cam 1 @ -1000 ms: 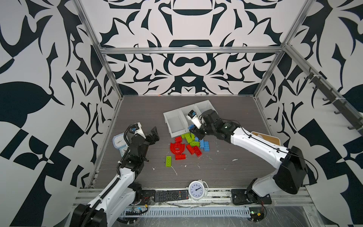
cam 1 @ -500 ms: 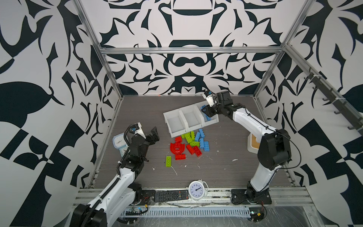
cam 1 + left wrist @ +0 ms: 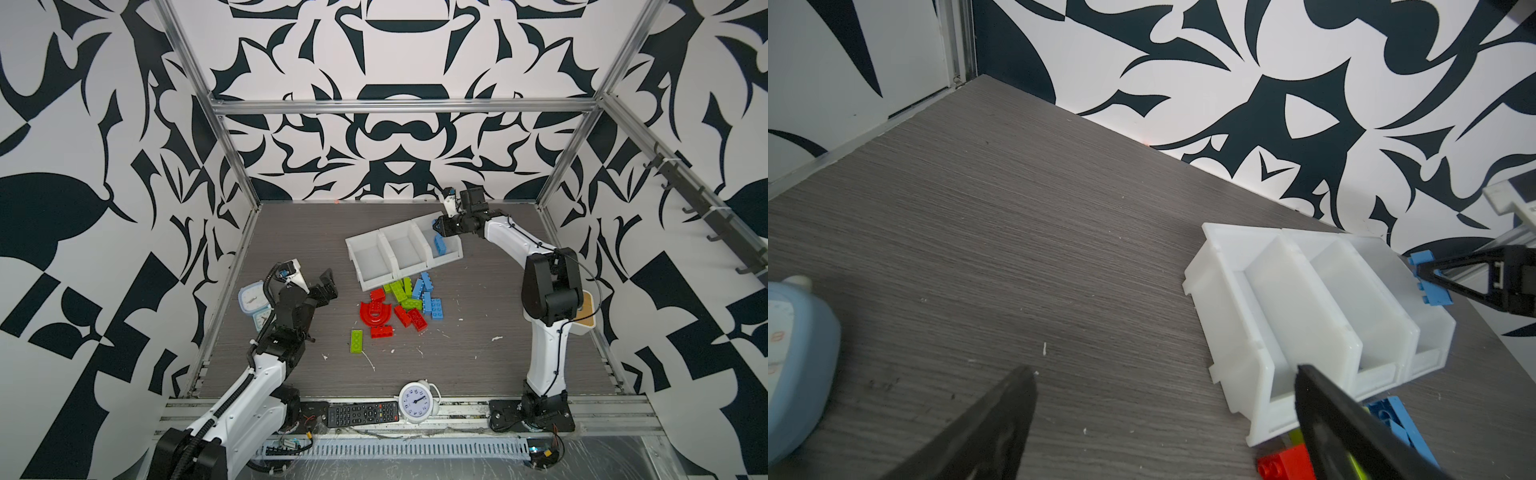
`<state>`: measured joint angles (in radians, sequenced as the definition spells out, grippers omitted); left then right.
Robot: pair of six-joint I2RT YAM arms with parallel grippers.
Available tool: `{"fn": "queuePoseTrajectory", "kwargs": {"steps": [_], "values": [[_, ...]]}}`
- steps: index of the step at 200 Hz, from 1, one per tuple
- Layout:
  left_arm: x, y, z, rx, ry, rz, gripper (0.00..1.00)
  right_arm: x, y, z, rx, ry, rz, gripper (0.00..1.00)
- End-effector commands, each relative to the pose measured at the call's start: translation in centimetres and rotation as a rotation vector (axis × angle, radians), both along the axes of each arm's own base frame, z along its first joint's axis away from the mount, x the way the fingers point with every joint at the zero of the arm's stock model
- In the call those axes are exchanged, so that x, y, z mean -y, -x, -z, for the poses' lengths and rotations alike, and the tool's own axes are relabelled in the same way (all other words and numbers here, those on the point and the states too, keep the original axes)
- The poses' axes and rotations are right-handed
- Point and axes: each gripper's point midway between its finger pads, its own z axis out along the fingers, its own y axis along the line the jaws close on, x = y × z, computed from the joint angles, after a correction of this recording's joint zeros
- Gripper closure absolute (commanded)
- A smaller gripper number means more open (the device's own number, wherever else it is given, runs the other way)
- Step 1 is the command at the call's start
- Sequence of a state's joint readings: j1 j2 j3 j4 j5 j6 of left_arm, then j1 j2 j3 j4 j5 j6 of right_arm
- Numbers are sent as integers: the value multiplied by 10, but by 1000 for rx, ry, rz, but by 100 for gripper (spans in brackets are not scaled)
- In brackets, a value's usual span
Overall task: Sort the legos into containers by color
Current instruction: 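Carry the blue brick to the same bin compartment and release it, then lower the right gripper to another blue brick and grasp it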
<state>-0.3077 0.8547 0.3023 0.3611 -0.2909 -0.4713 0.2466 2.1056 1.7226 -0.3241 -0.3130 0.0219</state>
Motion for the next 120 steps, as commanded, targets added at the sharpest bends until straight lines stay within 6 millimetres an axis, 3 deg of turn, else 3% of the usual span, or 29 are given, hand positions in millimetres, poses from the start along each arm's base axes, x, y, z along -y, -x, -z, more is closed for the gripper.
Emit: {"fn": "queuePoseTrajectory", "kwargs": {"steps": [1, 19, 48, 69, 120], "values": [[0, 0, 1, -7, -1, 4, 0, -9, -10, -24, 49, -37, 0, 84], [1, 0, 2, -9, 4, 9, 0, -8, -11, -19, 35, -33, 7, 83], [2, -2, 5, -17, -1, 12, 0, -7, -11, -16, 32, -30, 11, 71], [4, -4, 6, -28, -7, 19, 0, -1, -12, -16, 36, 4, 28, 54], [4, -2, 3, -20, -3, 21, 0, 11, 4, -37, 65, 56, 36, 43]]}}
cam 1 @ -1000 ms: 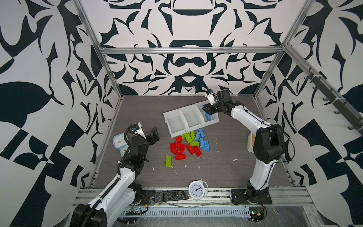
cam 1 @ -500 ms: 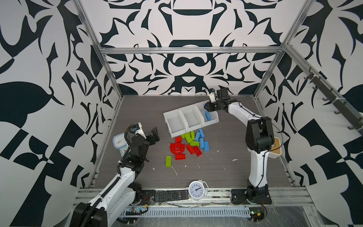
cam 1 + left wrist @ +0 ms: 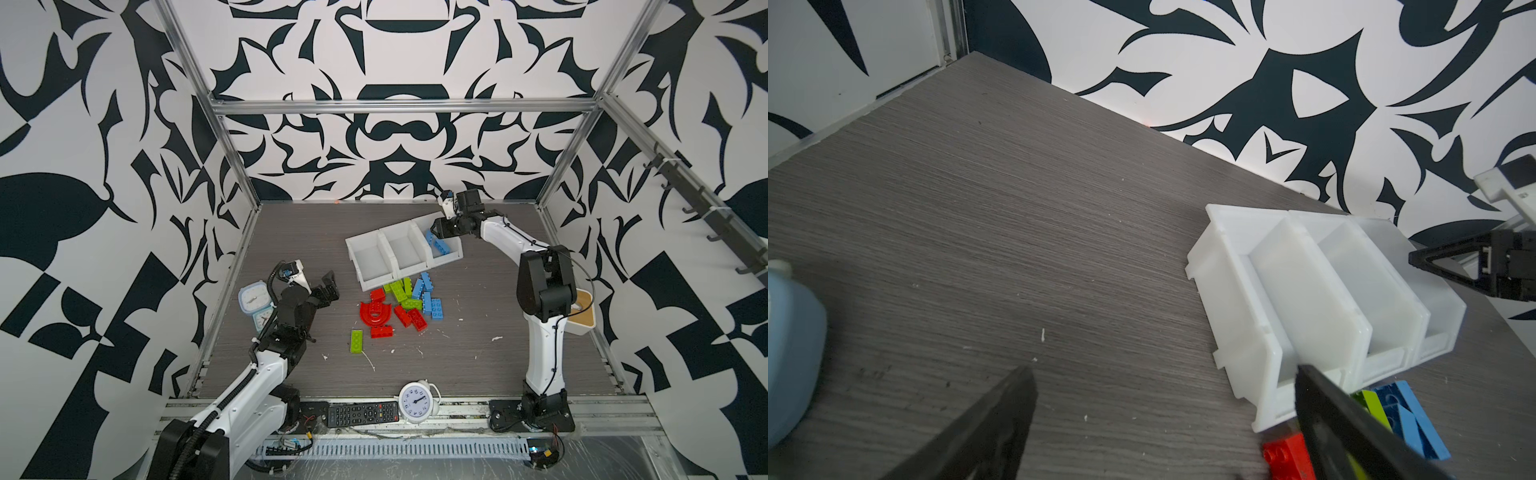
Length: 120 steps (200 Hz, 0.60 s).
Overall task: Sort the legos into containers by color
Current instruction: 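Lower the right gripper to another blue brick and grasp it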
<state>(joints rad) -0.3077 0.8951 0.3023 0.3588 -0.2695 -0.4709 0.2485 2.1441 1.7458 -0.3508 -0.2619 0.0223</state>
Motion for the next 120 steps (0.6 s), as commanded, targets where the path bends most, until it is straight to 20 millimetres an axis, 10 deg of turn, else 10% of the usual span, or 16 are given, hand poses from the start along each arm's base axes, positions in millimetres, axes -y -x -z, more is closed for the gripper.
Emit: {"fn": "queuePoseTrajectory", "kwargs": {"steps": [1, 65, 120], "values": [[0, -1, -10, 22, 5, 0, 0, 4, 8, -57, 99, 11, 0, 43], [1, 0, -11, 27, 10, 10, 0, 14, 125, -87, 103, -70, 95, 43], [11, 0, -17, 56, 13, 68, 0, 12, 234, -50, 36, -15, 129, 42]]}}
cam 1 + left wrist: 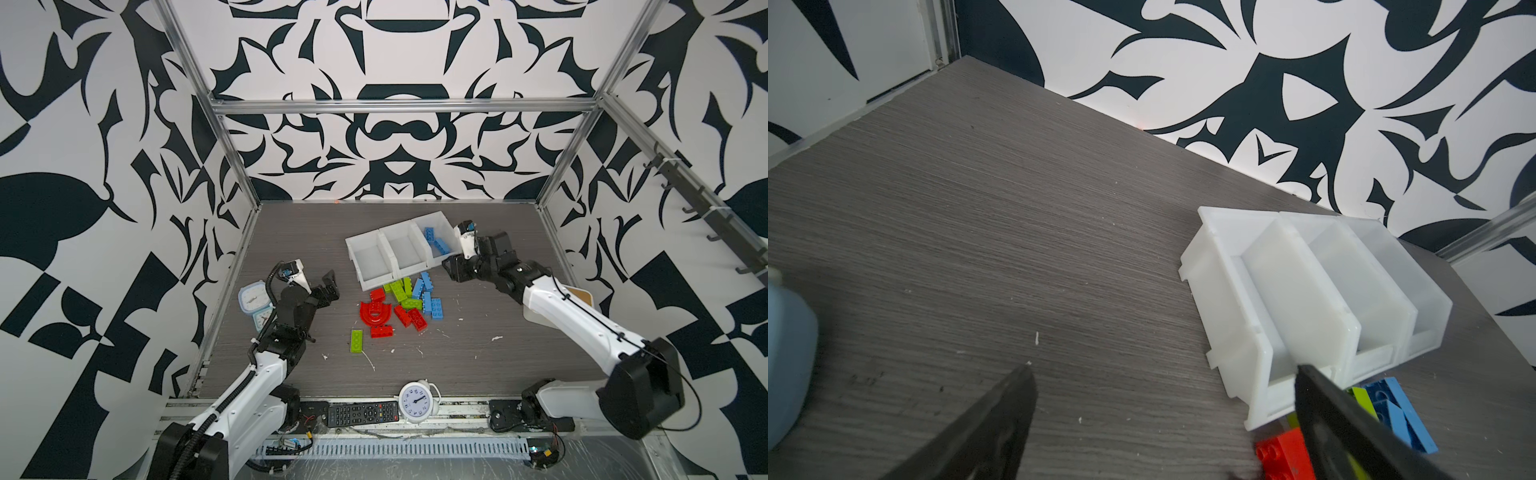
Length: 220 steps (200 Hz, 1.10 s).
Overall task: Sort the legos into containers by color
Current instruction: 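Lower the right gripper to another blue brick and grasp it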
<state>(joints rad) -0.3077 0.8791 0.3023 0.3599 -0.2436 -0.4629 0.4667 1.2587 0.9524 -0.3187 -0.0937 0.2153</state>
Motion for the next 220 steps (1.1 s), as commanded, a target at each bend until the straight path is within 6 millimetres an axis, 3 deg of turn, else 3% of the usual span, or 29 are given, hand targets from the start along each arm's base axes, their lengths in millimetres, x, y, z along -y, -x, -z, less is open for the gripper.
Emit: {"fn": "queuePoseTrajectory", "kwargs": {"steps": [1, 30, 77, 148, 220], "values": [[7, -1, -12, 42, 9, 41, 0, 11, 20, 22, -49, 26, 94, 42], [8, 0, -14, 52, -2, 55, 0, 8, 39, 53, -143, -5, 104, 42], [13, 0, -16, 61, -3, 87, 0, -4, 47, 87, -248, 48, 61, 43], [20, -3, -13, 40, -1, 116, 0, -21, 27, 104, -263, 91, 19, 44], [18, -3, -14, 44, -6, 107, 0, -41, 40, 130, -290, 124, -66, 45]]}}
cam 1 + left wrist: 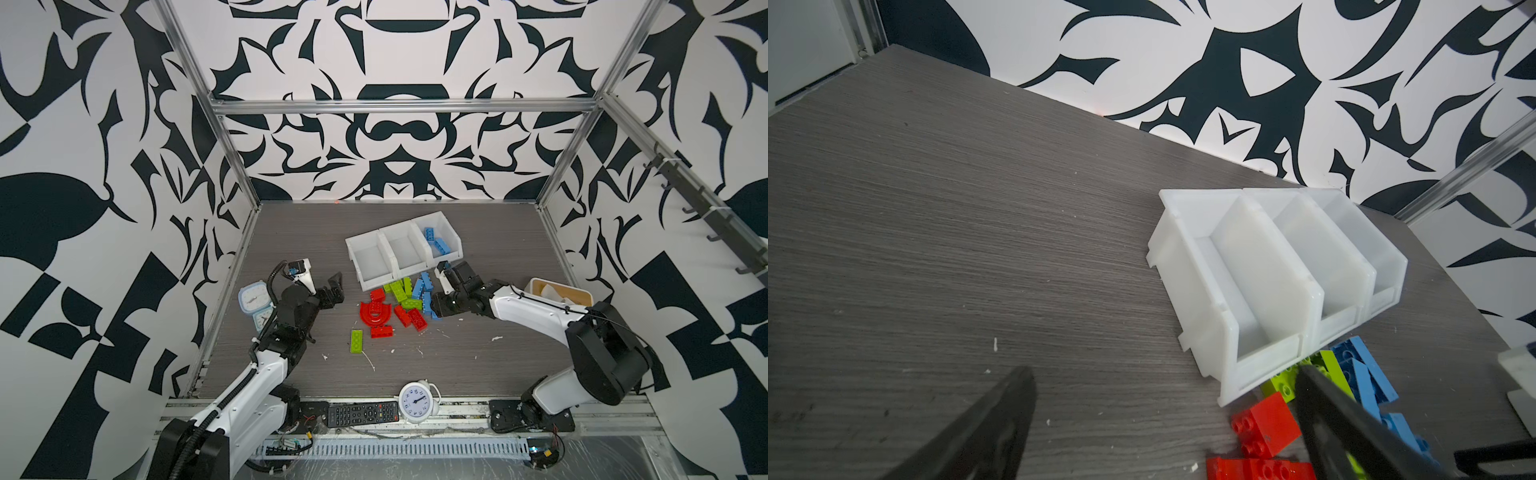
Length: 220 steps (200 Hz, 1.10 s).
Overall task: Sort the legos into containers by color
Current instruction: 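Lower the right gripper to another blue brick and grasp it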
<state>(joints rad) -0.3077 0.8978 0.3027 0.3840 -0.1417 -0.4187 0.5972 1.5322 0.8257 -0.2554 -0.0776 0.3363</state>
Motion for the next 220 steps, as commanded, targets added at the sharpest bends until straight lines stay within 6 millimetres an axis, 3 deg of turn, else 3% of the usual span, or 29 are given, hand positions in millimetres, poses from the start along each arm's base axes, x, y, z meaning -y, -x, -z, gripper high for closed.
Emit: {"fn": "queuePoseTrajectory", "kwargs": {"steps": [1, 79, 169, 209, 220], "values": [[0, -3, -15, 39, 8, -3, 0, -13, -1, -6, 40, -3, -44, 45], [1, -5, -13, 29, 11, 1, 0, 13, -2, 13, 44, 171, 12, 47], [1, -1, -18, 54, 22, 4, 0, 11, -1, 24, 35, 159, 5, 51], [3, -2, -17, 52, 20, 13, 0, 11, 1, 28, 29, 164, -3, 58], [3, -1, -19, 55, 21, 15, 0, 12, 1, 27, 31, 167, 0, 64]]}}
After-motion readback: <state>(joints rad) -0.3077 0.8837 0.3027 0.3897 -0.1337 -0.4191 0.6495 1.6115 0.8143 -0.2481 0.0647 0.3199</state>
